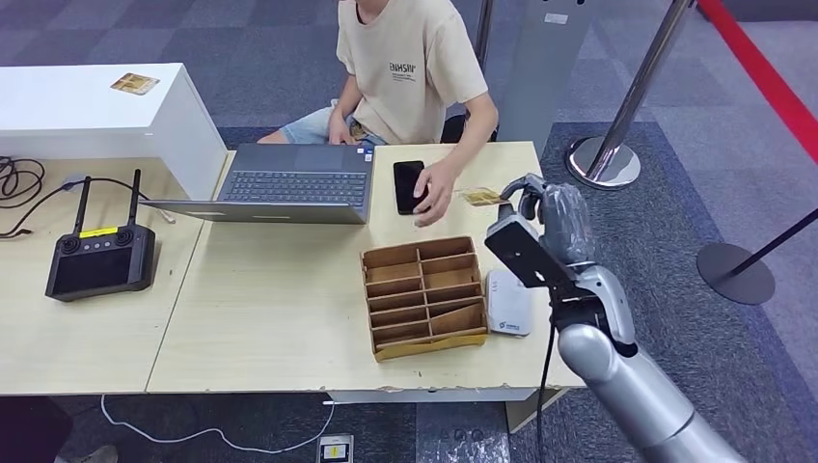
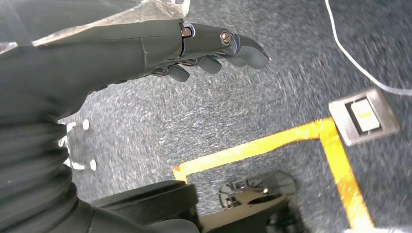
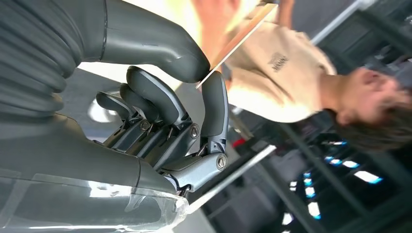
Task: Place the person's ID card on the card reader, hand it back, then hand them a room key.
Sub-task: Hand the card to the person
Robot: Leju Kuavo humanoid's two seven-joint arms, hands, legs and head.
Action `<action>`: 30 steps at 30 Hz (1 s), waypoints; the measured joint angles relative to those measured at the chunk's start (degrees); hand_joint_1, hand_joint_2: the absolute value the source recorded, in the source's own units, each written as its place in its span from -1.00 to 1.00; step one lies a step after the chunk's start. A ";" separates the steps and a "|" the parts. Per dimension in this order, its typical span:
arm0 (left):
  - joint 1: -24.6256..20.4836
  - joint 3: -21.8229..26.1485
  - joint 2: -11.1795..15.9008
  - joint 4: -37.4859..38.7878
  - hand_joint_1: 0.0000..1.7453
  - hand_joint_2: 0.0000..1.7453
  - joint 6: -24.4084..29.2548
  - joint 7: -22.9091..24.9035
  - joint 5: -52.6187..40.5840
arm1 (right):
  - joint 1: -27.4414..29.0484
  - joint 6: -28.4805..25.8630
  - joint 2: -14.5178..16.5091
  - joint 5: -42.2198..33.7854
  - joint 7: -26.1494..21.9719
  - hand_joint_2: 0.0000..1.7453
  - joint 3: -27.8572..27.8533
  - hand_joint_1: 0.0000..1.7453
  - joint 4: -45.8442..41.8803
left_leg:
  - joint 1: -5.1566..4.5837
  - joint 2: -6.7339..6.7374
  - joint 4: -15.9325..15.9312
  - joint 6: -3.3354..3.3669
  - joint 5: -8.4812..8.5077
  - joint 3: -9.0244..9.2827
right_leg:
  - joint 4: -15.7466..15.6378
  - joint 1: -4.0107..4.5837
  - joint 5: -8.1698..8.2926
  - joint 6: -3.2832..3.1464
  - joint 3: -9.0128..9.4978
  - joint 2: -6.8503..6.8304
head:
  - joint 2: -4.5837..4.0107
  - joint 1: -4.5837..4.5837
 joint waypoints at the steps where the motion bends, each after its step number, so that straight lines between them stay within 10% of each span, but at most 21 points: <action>1: -0.04 0.08 -0.45 -0.01 -1.00 1.00 0.75 0.05 0.17 | -1.50 0.87 0.07 0.00 -0.10 1.00 0.17 1.00 0.04 | -0.01 0.00 0.00 0.00 0.00 0.00 | 0.00 0.00 0.00 0.00 0.00 0.01 | -0.01 0.00; 14: -1.66 0.08 -1.76 -0.04 -1.00 1.00 -0.71 0.78 -1.32 | -19.42 13.07 2.22 15.62 5.58 1.00 8.46 1.00 10.52 | 0.02 -0.08 -0.01 0.00 0.01 -0.05 | 0.03 0.03 -0.01 0.00 -0.03 -0.03 | 0.00 0.00; 30: -2.27 0.08 -0.63 -0.02 -1.00 1.00 -2.42 -0.28 -1.91 | -22.72 20.01 4.32 29.72 5.71 1.00 18.08 1.00 20.91 | 0.03 -0.09 -0.01 0.00 0.01 -0.12 | 0.03 0.02 -0.02 0.00 -0.12 -0.03 | 0.00 0.01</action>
